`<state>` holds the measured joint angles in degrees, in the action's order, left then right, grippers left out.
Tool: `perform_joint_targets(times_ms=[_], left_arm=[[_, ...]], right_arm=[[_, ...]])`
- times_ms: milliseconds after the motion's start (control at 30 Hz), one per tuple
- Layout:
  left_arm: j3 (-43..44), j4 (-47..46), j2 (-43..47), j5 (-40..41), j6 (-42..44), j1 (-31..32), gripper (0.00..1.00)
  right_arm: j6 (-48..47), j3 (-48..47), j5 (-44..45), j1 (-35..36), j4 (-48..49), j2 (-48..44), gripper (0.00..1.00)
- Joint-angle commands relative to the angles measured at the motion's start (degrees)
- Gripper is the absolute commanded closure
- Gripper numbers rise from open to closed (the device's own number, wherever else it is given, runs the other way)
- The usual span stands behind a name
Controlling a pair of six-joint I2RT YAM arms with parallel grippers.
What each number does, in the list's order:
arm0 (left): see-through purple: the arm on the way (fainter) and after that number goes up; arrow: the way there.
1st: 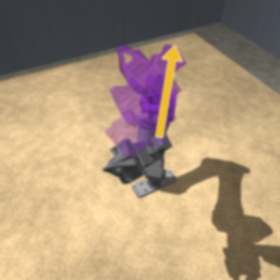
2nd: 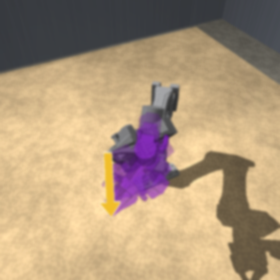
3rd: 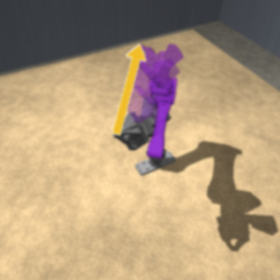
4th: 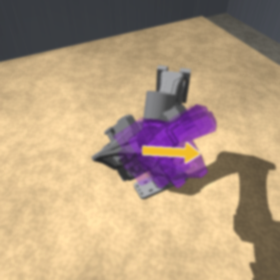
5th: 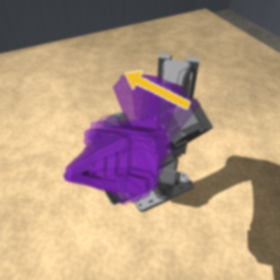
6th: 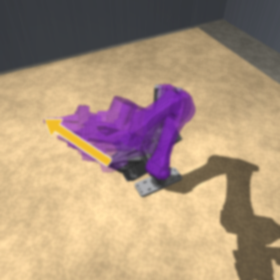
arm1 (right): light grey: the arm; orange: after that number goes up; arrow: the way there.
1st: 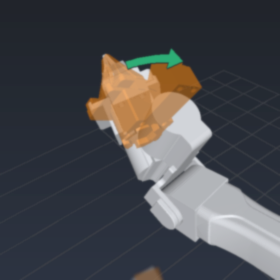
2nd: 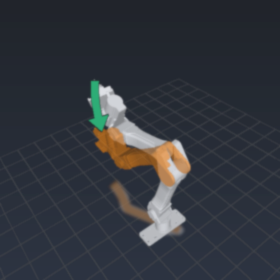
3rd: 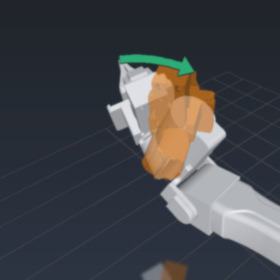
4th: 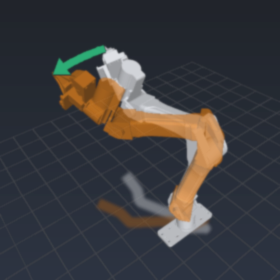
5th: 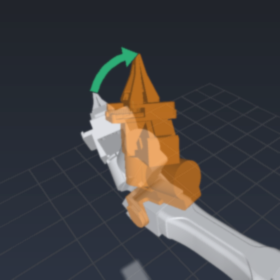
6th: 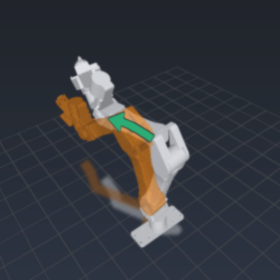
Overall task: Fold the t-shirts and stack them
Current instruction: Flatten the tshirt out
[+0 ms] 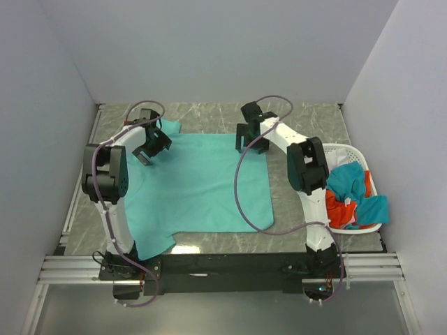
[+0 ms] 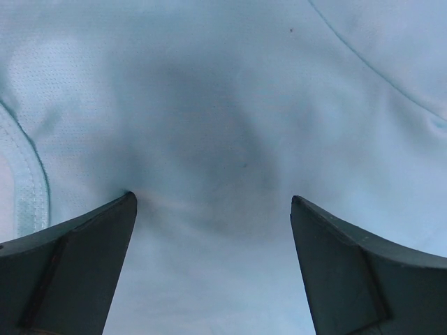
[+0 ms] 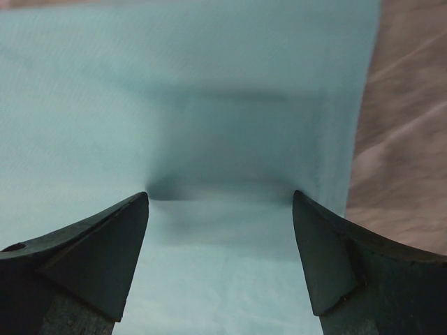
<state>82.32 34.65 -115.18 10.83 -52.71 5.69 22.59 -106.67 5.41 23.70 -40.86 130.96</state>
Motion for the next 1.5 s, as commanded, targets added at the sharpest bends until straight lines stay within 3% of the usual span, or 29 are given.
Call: perform_joint_targets(times_ms=[0,467,667,833,933,1133,1167,1333,1467], left_arm=[[0.46,-3.8,-5.58,-6.07,0.94,0.19,0.01],[24.36,-0.29,-20.35,-10.13,0.85,3.1,0.01],[28.94,-0.82,-22.28,-10.3,0.68,2.83,0.01],[32.11,1.73,-18.78,-11.01,1.55,2.57,0.0],[25.63,1.29,-11.06,-9.09,1.38,2.57,0.01],[0.5,-0.29,10.03,-5.74,-1.51,3.88,0.01],[-6.67,-0.03,15.45,-4.51,-2.13,5.37,0.01],[-26.13,4.7,29.72,0.85,-9.94,11.17,0.01],[-40.2,3.49,41.13,-1.6,-17.59,17.66,0.01]], right_arm=[[-0.62,-2.31,0.83,-5.32,-4.22,3.25,0.1],[-1.06,-24.71,-13.31,-13.24,-10.21,14.59,0.13],[1.23,-25.42,-16.57,-16.41,-4.76,12.57,0.13],[-2.8,-28.15,-15.35,-16.67,-7.39,8.54,0.12],[-4.21,-21.06,-12.01,-16.06,-5.99,0.03,0.11],[-2.99,12.02,-5.5,-8.95,2.79,-24.73,0.11],[-2.64,15.84,-4.11,-6.07,5.33,-27.22,0.11],[1.31,35.87,-4.61,-0.51,11.23,-39.71,0.11],[3.51,45.31,-8.05,0.2,15.72,-47.88,0.11]])
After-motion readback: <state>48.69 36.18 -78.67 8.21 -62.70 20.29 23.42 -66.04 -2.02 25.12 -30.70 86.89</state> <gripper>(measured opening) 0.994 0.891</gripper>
